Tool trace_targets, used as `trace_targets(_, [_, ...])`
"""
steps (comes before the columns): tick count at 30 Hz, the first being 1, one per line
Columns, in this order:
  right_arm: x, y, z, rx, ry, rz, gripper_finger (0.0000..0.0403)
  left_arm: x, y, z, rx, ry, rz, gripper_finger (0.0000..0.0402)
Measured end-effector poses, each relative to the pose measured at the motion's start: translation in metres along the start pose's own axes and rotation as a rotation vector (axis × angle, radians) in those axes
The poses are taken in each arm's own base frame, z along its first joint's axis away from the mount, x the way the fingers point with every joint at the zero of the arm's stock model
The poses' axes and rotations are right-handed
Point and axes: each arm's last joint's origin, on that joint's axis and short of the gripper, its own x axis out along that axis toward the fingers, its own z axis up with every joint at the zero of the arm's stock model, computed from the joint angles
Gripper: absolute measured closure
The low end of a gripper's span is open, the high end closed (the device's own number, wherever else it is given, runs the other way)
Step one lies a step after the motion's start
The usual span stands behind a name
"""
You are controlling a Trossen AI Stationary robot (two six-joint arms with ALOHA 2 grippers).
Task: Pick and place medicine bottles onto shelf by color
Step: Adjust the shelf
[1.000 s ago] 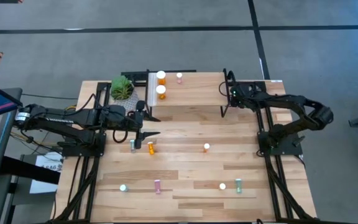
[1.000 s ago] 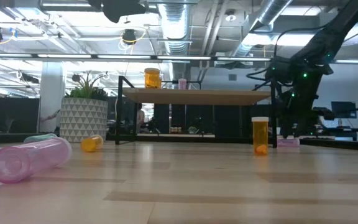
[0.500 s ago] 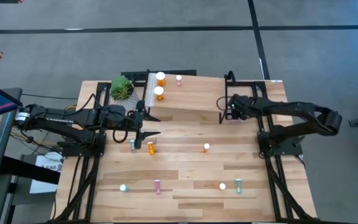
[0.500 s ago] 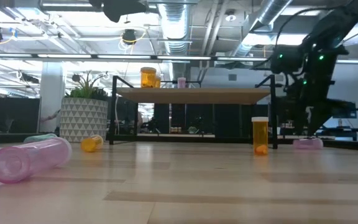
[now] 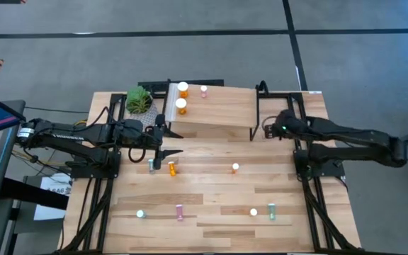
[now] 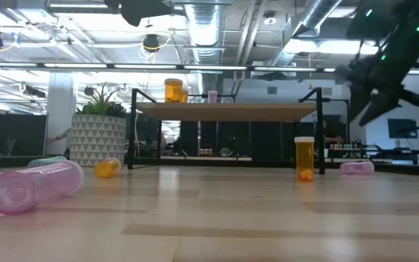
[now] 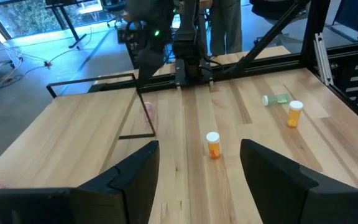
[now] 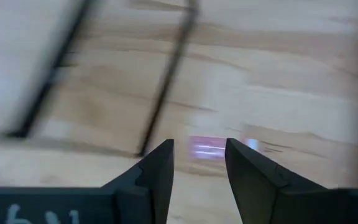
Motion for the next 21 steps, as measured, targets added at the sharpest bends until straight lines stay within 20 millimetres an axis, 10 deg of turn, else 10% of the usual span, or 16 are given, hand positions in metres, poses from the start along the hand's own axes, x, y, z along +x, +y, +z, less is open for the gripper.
trace_targets(8, [-0.018,0.021,-0.010,-0.192,-0.055,0.253,0.0239,0.000,0.000,0.002,0.021,-0.018,0.005,0.0189])
trace_targets(21, [0.019,0.050,-0.013,-0.243,-0.019,0.204,0.0247,0.000,0.000,0.002,0.022,-0.020,0.006,0.0189])
